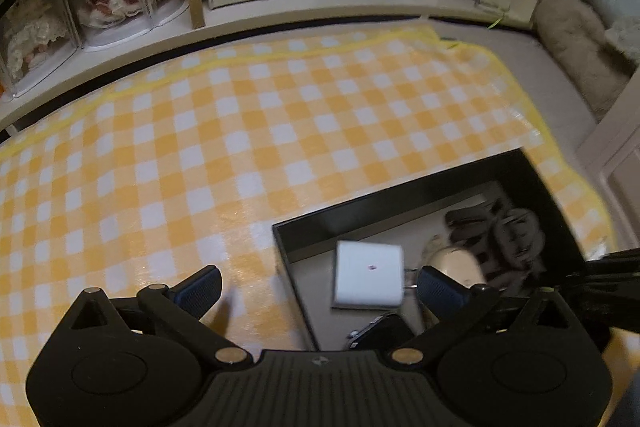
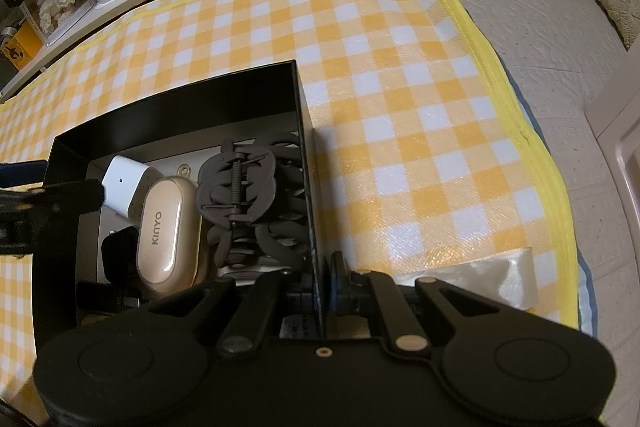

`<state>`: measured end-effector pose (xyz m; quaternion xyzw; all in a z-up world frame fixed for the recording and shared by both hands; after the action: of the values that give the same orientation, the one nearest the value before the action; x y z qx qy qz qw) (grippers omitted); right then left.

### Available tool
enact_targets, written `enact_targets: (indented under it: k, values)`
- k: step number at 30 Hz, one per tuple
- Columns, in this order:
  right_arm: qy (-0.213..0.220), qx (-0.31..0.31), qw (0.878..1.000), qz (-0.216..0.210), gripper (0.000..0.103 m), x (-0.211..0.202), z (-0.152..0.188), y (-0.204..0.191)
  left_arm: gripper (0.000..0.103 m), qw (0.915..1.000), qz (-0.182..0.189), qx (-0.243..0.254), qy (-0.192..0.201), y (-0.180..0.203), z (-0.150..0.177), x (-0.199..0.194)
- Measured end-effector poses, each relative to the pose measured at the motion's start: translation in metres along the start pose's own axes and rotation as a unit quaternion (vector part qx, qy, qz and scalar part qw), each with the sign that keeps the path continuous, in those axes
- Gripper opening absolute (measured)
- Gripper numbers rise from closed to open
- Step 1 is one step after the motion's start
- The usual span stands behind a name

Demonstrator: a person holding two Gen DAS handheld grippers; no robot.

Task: Organize rigid objects
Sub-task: 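Carry the white charger into the black box and open the left gripper, then lift the left gripper out and move it to the mint-green round case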

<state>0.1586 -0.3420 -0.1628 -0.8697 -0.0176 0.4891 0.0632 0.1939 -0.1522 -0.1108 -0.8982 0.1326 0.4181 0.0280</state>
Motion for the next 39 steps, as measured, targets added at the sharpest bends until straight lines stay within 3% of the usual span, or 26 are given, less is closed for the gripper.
enact_targets:
  k: [14,27,39]
  values:
    - [0.002,-0.001,1.0,-0.001,0.006,0.0,0.0,0.0,0.103,0.9982,0.048,-0.001,0.035,0.018,0.001,-0.059]
    - [0.001,-0.001,1.0,0.0,0.006,0.0,0.0,-0.001,0.103,0.996,0.067,-0.002,0.059,0.005,0.011,-0.105]
    - [0.0,-0.001,1.0,0.001,0.006,0.0,0.0,-0.001,0.103,0.9964,-0.003,-0.041,0.074,-0.079,0.019,-0.123]
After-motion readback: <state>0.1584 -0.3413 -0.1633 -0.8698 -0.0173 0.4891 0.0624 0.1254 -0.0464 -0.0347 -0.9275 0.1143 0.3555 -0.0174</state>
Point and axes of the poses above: each gripper's, at about its wrist camera, not at the fingertips, and x roughly the way its jaws point, y to its right, z to its underside, the point moved 4 cm from there along x, roughly the way its jaws point, and after that the axes turned 7 degrees about y, right-handed, at the moved point
